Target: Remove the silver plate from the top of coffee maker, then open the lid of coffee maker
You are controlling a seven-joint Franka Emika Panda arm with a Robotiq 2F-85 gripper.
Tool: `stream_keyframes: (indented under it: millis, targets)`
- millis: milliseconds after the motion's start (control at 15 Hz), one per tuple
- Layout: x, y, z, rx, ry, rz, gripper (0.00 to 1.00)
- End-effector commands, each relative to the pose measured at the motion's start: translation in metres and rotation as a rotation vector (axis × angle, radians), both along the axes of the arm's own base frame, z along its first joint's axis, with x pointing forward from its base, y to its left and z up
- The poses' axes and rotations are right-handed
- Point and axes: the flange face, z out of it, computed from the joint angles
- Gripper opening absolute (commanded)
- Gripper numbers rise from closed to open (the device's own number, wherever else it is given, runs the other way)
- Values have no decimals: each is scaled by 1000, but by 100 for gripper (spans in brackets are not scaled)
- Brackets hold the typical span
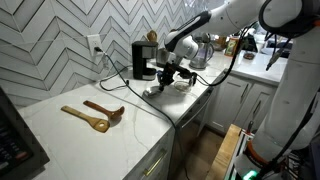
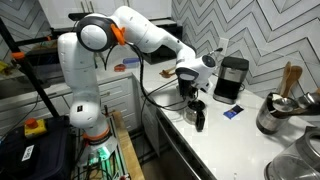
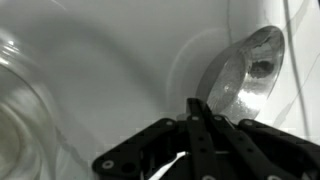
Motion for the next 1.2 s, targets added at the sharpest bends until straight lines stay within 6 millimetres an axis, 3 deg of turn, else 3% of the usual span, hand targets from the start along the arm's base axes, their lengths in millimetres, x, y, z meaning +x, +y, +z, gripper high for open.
stream_keyframes:
  millis: [0,133,200,333,467,533,600,733,867,1133]
  targets:
    - [-1,-1,-16,-6,22,30,11]
    - [-1,-1,-21,-3,26,35,16]
    - [-1,-1,-24,-3,30,38,26]
    - [-1,0,-27,-1,32,44,20]
    - [0,2,-25,-3,24,51,23]
    - [0,2,-24,-4,20,53,40]
    - [1,4,-21,-5,14,56,48]
    - [3,9,-15,-6,0,68,58]
    - [6,16,-6,-8,-14,85,73]
    - [16,30,25,-28,-48,104,100]
